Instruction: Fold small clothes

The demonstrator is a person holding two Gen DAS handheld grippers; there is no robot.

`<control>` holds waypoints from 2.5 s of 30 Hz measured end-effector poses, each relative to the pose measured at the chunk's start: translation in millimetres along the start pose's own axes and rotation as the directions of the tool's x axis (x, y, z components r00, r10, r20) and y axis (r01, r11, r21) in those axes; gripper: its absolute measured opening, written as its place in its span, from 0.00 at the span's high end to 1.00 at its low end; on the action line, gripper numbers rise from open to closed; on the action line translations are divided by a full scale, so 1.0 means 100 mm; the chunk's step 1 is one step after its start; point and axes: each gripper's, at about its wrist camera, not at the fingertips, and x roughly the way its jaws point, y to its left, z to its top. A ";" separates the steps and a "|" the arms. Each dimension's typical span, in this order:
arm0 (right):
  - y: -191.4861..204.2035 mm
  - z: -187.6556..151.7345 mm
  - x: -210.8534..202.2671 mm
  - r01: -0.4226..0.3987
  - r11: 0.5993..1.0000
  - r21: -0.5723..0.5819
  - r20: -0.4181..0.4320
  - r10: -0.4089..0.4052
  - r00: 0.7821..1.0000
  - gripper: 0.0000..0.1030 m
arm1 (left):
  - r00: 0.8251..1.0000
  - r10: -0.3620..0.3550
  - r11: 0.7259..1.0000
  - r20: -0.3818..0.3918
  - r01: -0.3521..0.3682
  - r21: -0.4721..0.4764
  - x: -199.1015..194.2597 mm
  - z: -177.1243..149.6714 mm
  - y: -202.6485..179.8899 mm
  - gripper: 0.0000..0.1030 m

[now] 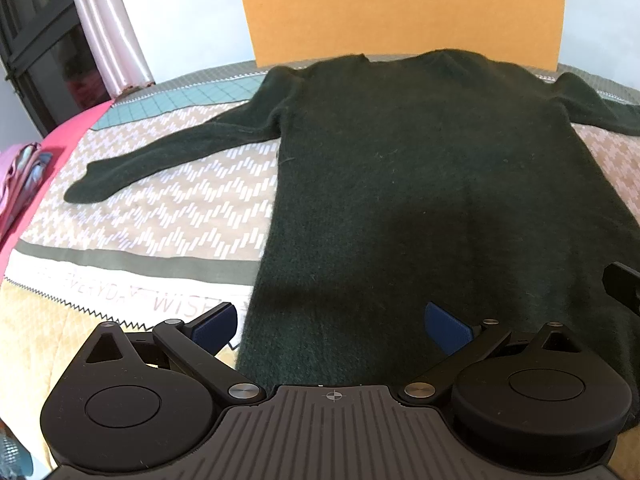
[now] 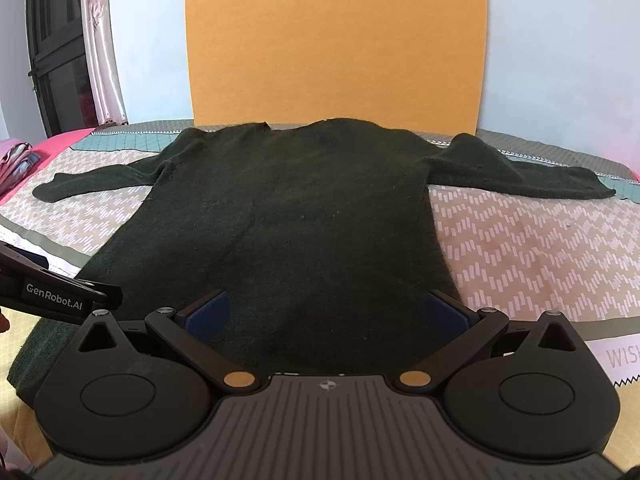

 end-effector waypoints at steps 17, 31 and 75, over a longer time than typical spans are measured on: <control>-0.02 0.03 0.06 -0.003 1.000 0.009 -0.006 0.003 1.000 0.00 | 1.000 0.002 1.000 -0.017 -0.002 0.006 0.07 0.05 -0.01 0.00; -0.07 0.22 0.17 0.006 0.999 -0.045 0.031 -0.004 1.000 0.00 | 1.000 0.024 0.999 0.001 -0.024 0.027 0.14 0.23 -0.05 0.00; -3.40 0.64 1.71 -0.044 0.541 0.840 0.185 -0.210 0.960 0.23 | 0.978 -0.091 0.989 0.186 0.110 -0.097 1.22 0.76 -0.03 0.00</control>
